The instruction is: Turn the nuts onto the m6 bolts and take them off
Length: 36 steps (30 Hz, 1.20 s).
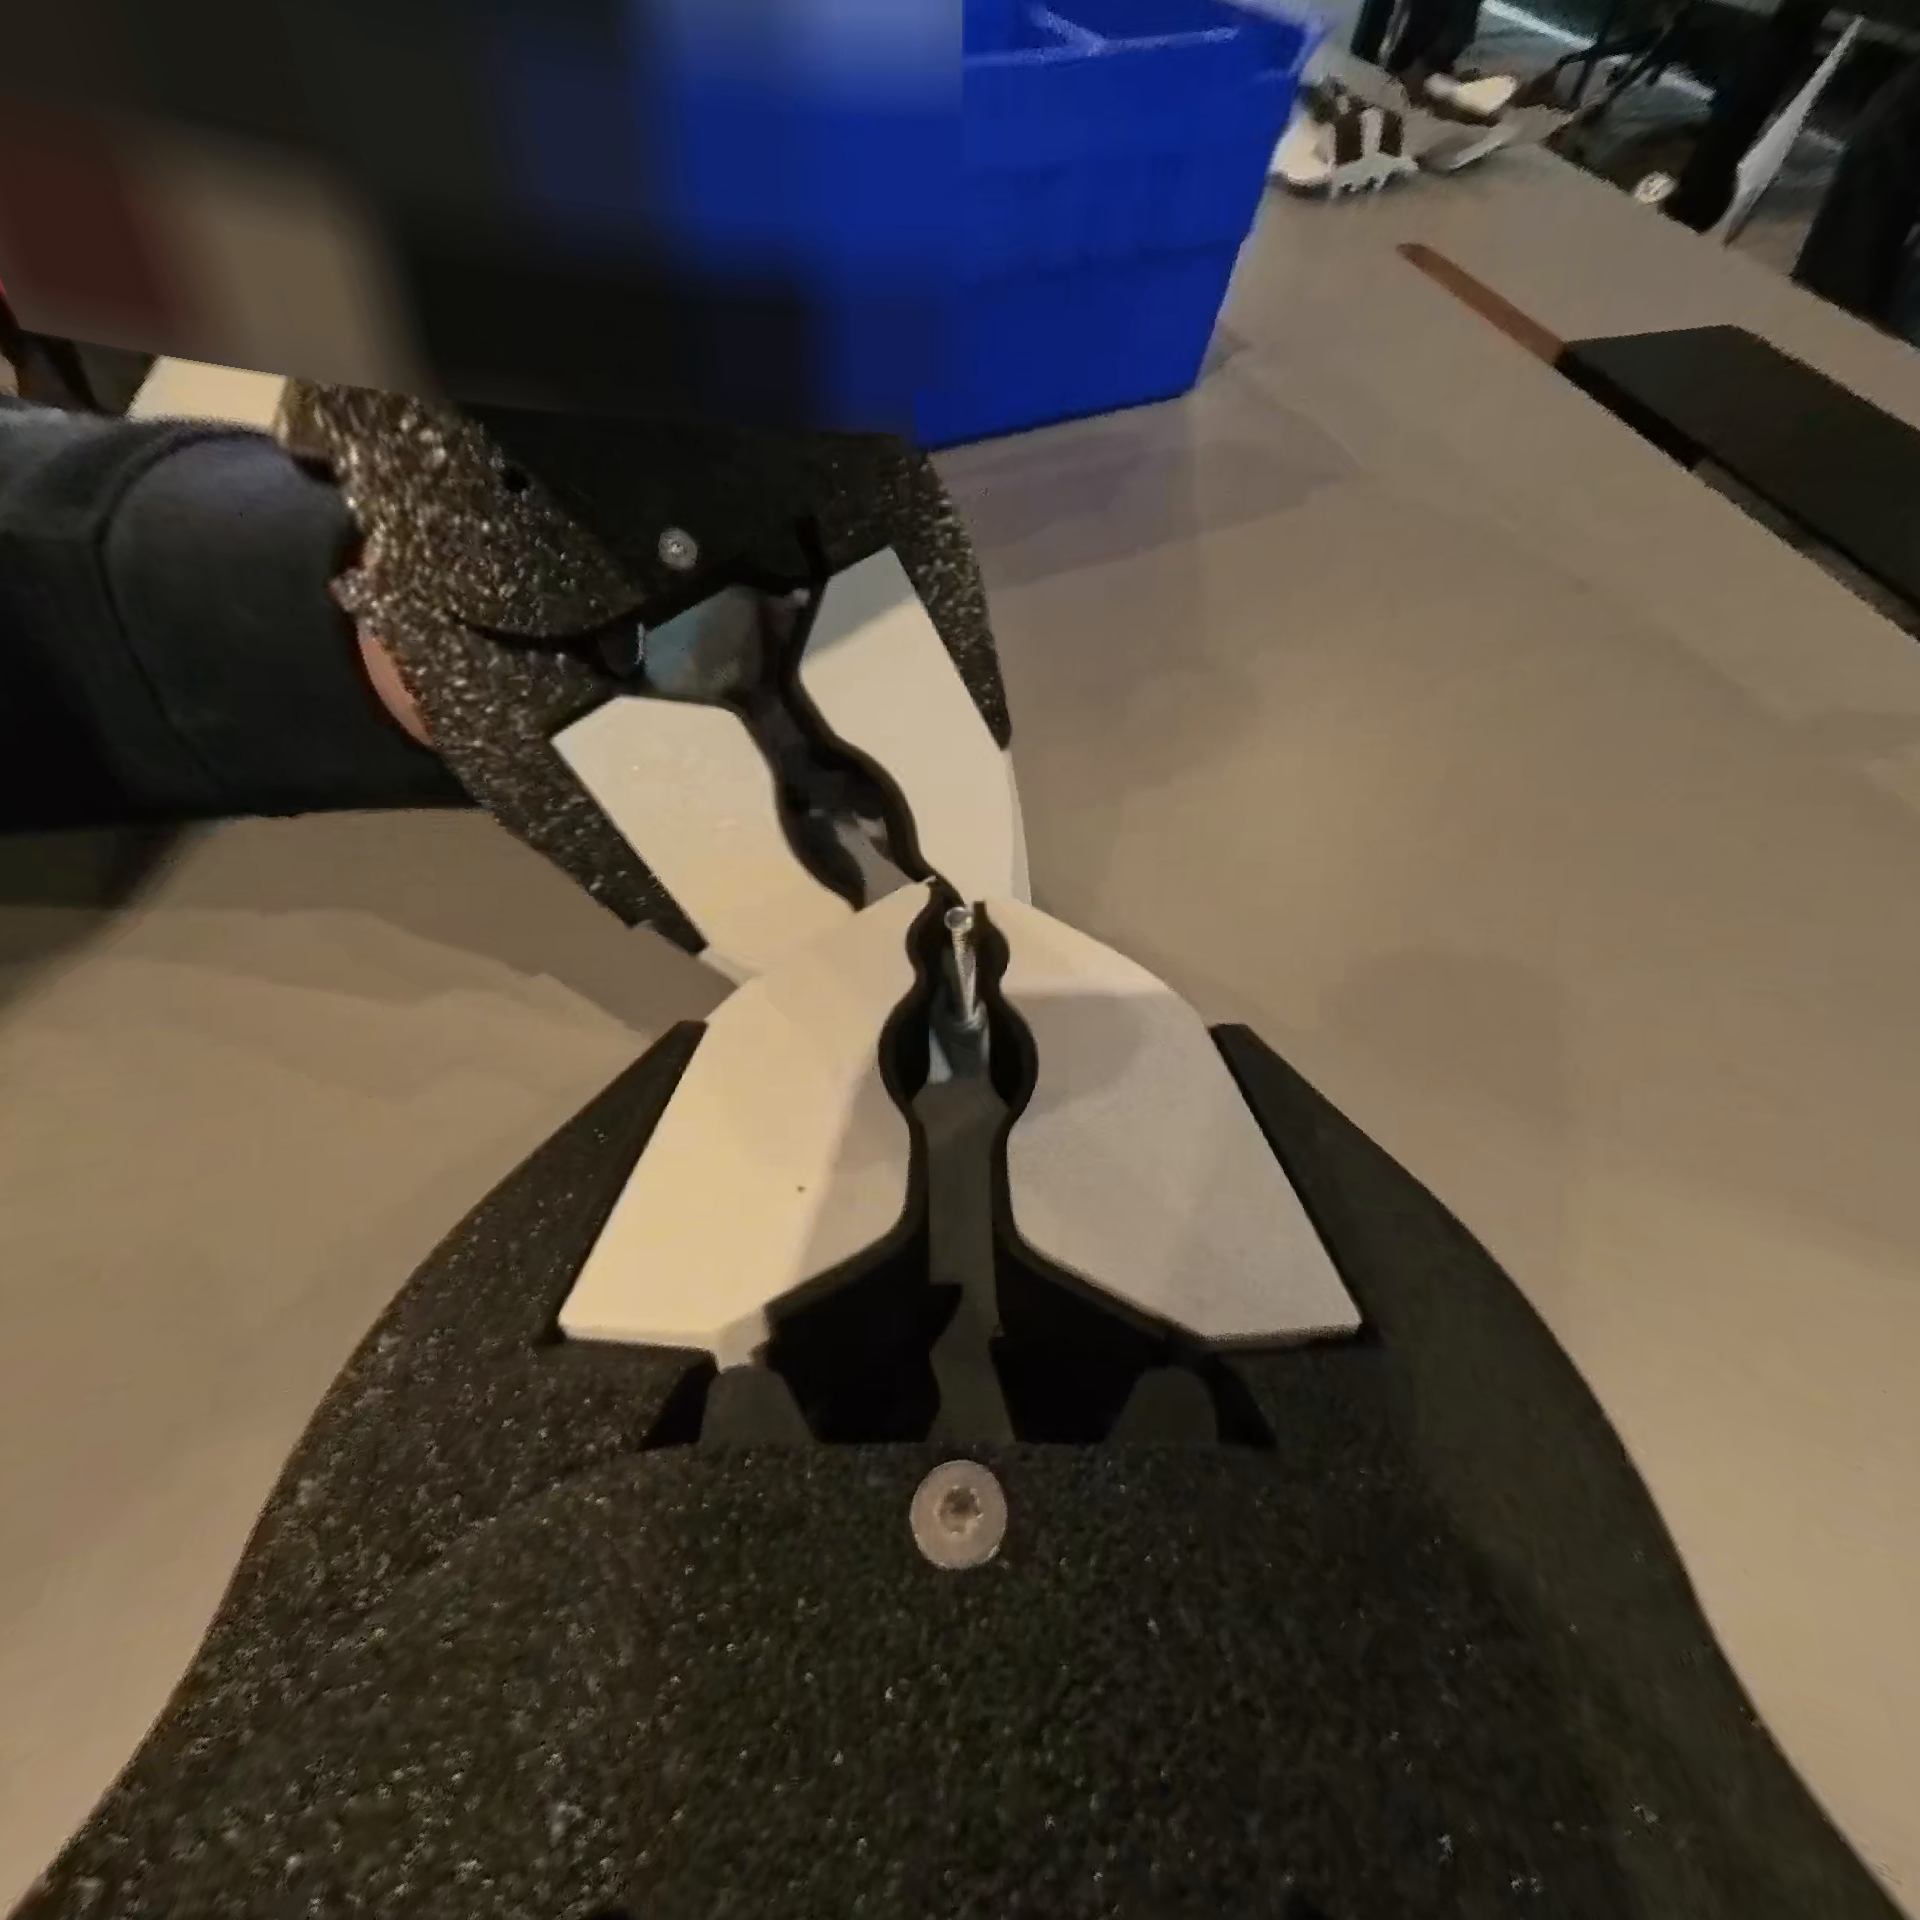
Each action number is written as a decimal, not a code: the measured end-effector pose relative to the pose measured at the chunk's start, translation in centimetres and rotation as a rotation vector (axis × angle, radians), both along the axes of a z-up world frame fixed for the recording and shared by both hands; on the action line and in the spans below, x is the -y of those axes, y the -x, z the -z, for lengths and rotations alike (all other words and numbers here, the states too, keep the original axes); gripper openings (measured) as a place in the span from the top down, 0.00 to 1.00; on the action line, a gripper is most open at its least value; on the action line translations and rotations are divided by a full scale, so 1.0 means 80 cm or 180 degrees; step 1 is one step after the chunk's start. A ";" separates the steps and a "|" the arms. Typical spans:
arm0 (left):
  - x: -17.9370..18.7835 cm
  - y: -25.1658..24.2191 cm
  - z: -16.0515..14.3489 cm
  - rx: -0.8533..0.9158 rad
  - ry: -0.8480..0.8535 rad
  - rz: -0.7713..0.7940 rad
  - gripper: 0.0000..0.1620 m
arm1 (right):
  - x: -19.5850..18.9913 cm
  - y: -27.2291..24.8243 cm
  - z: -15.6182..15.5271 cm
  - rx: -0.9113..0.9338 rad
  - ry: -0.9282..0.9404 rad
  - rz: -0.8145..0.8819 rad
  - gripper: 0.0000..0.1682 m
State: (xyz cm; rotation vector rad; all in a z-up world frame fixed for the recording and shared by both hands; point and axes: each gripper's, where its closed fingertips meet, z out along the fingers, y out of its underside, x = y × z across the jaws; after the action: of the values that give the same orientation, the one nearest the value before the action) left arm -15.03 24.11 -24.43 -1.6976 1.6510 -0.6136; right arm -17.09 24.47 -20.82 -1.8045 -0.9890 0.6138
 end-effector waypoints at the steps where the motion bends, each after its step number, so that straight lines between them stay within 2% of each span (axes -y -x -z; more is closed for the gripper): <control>1: -0.002 0.000 -0.003 0.0050 0.0020 -0.0050 0.81 | -0.002 -0.003 -0.005 -0.0119 0.0005 0.0043 0.97; 2: -0.006 0.000 -0.005 0.0097 0.0034 -0.0109 0.75 | -0.004 -0.005 -0.012 -0.0259 0.0019 0.0069 0.97; 3: -0.008 0.000 -0.008 0.0148 0.0047 -0.0146 0.74 | -0.005 -0.008 -0.018 -0.0409 0.0045 0.0083 0.97; 9: -0.004 -0.004 -0.025 0.0520 0.0285 -0.0099 0.81 | -0.004 -0.015 -0.039 -0.0976 0.0151 0.0005 0.97; 15: 0.001 -0.006 -0.029 0.0621 0.0380 -0.0026 0.87 | 0.000 -0.011 -0.044 -0.1078 0.0153 -0.0074 0.97; 18: 0.003 -0.007 -0.029 0.0627 0.0393 0.0009 0.93 | 0.001 -0.012 -0.045 -0.1105 0.0157 -0.0091 0.97; 25: -0.002 -0.006 -0.034 0.0678 0.0256 -0.0052 0.94 | 0.000 -0.015 -0.048 -0.1168 0.0150 -0.0078 0.97; 29: -0.008 -0.003 -0.038 0.0732 0.0299 -0.0197 0.94 | -0.011 -0.028 -0.048 -0.0989 -0.0132 0.0168 0.95; 31: -0.019 0.002 -0.040 0.0779 0.0256 -0.0343 0.94 | -0.024 -0.047 -0.043 -0.0706 -0.0274 0.0484 0.87; 34: -0.029 0.006 -0.055 0.1116 0.0290 -0.0493 0.94 | -0.033 -0.062 -0.015 -0.0151 -0.0077 0.0724 0.85; 36: -0.031 0.006 -0.065 0.1384 0.0418 -0.0522 0.94 | -0.033 -0.057 0.005 -0.0013 0.0235 0.0753 0.85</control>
State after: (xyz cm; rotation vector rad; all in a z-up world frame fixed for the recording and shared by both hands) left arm -15.52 26.56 -19.25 -1.6272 1.1762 -0.9496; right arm -12.50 27.09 -21.25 -1.9491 -0.7436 0.5119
